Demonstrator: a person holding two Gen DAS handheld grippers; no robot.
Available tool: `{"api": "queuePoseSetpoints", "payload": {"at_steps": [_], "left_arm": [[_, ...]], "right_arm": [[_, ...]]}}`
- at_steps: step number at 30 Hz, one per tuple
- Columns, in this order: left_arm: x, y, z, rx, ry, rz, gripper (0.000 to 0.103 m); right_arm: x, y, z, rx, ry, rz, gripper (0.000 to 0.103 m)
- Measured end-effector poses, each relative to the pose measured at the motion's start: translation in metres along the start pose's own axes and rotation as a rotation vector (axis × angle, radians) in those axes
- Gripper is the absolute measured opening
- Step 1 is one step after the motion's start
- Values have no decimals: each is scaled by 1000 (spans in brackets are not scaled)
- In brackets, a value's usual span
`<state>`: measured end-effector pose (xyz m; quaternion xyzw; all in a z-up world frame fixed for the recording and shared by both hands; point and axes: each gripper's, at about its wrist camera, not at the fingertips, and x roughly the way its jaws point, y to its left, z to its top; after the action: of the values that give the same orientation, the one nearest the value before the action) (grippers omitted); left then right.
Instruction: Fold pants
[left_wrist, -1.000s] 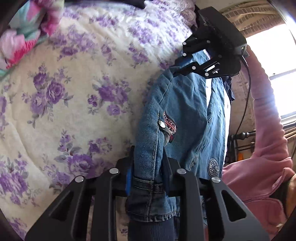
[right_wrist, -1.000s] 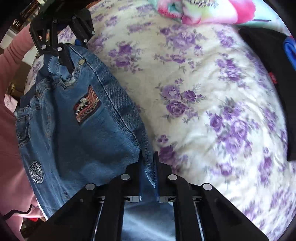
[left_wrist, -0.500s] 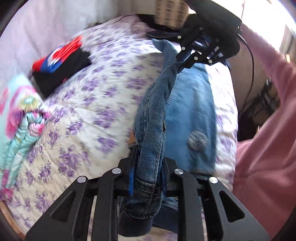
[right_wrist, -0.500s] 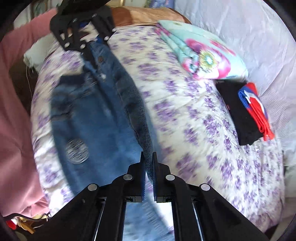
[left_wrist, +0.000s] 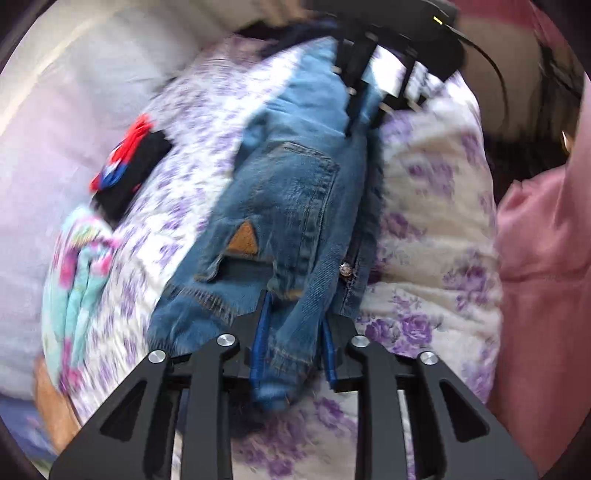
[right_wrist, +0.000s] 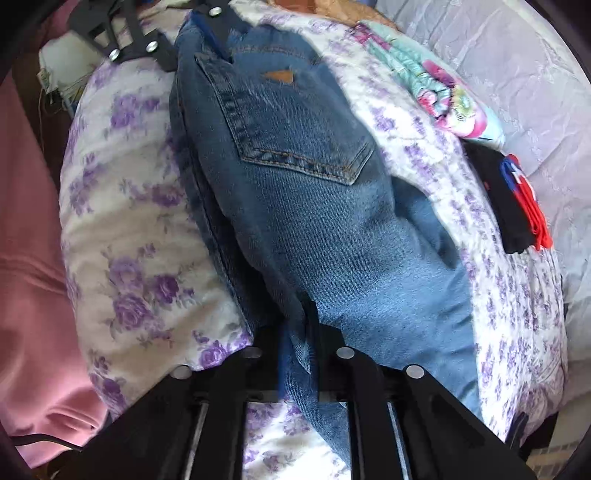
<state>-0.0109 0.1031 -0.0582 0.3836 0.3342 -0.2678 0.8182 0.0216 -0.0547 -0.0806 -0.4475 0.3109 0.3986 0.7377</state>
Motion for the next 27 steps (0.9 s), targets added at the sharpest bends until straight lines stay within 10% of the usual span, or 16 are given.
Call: {"api": "queuePoseSetpoints", "payload": {"at_steps": [3, 8, 14, 17, 21, 27], "left_arm": [[-44, 34, -20, -248, -135, -43, 42], [-67, 79, -52, -568, -260, -74, 54], [-47, 91, -83, -744, -254, -88, 54], [-43, 92, -94, -790, -258, -61, 54], [-61, 99, -112, -861, -313, 3, 54], [-77, 108, -118, -923, -382, 42, 55]], "right_arm": [[-36, 4, 18, 46, -208, 84, 61], [-42, 18, 62, 93, -417, 227, 61], [3, 60, 109, -17, -422, 119, 53], [22, 64, 132, 16, -400, 37, 9], [7, 55, 141, 207, -553, -131, 9], [53, 63, 135, 288, -375, 89, 20]]}}
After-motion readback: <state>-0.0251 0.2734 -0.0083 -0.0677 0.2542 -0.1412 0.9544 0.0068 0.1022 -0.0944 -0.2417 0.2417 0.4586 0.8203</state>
